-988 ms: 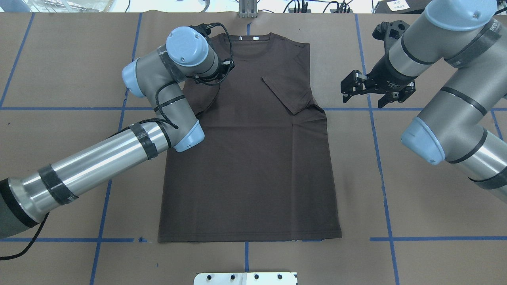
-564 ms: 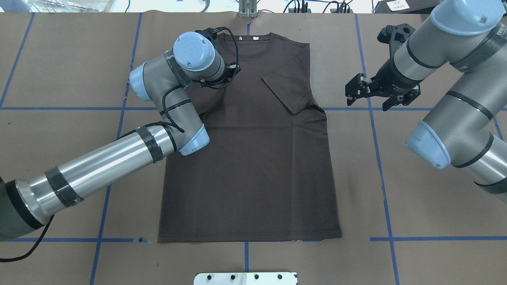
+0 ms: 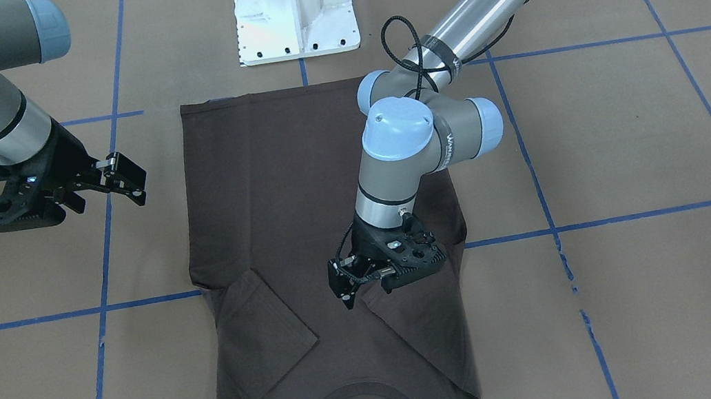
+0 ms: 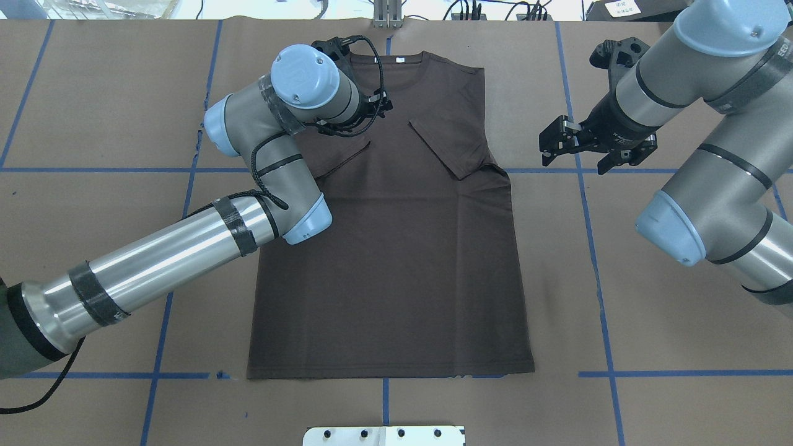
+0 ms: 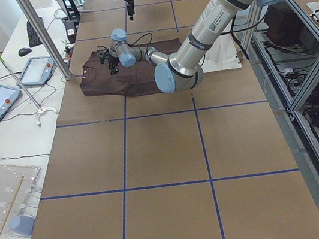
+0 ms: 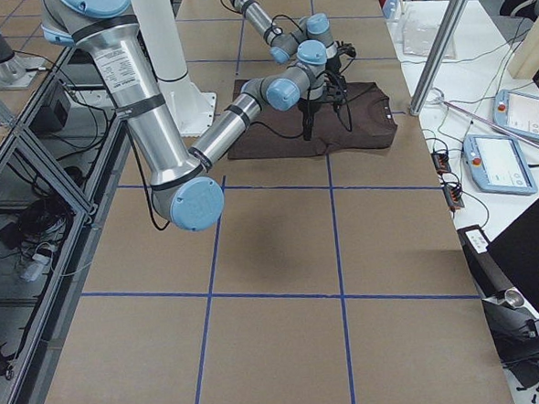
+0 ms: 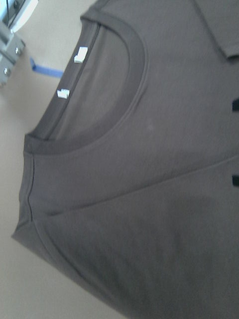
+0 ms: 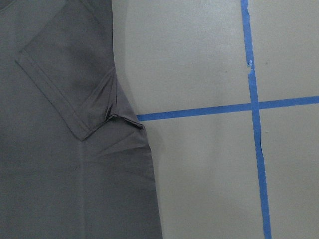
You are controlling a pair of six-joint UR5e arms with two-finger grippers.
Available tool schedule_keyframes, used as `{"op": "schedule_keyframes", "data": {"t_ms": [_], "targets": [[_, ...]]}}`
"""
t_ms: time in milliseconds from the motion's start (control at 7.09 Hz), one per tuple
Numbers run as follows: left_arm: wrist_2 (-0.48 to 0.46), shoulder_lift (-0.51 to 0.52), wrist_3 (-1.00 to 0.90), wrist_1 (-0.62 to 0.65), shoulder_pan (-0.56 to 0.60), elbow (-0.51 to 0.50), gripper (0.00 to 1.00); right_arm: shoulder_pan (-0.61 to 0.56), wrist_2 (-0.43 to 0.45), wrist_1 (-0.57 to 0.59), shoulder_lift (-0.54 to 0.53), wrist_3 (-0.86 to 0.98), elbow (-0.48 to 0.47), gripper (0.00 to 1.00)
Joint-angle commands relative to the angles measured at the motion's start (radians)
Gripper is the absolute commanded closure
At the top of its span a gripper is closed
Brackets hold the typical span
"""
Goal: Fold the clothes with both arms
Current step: 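Grasp the sleeve with the left gripper and fold it inward onto the shirt body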
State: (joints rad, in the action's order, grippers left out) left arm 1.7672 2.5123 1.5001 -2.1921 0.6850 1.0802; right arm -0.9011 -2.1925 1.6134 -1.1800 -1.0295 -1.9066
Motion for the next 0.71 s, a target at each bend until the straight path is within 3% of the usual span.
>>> {"op": "schedule_keyframes", "data": {"t_ms": [0, 141, 423, 564], "targets": [[0.102, -0.114, -0.006, 0.072, 0.001, 0.192, 0.00, 0.061, 0.038, -0.003, -0.035, -0.076, -0.072, 0.00], [0.110, -0.183, -0.074, 0.171, 0.001, 0.337, 0.00, 0.144, 0.122, -0.038, -0.079, -0.146, -0.131, 0.00], [0.110, -0.320, -0.257, 0.416, 0.002, 0.642, 0.00, 0.282, 0.212, -0.178, -0.124, -0.352, -0.164, 0.00], [0.110, -0.384, -0.324, 0.521, 0.007, 0.781, 0.00, 0.418, 0.373, -0.257, -0.177, -0.453, -0.173, 0.00]]}}
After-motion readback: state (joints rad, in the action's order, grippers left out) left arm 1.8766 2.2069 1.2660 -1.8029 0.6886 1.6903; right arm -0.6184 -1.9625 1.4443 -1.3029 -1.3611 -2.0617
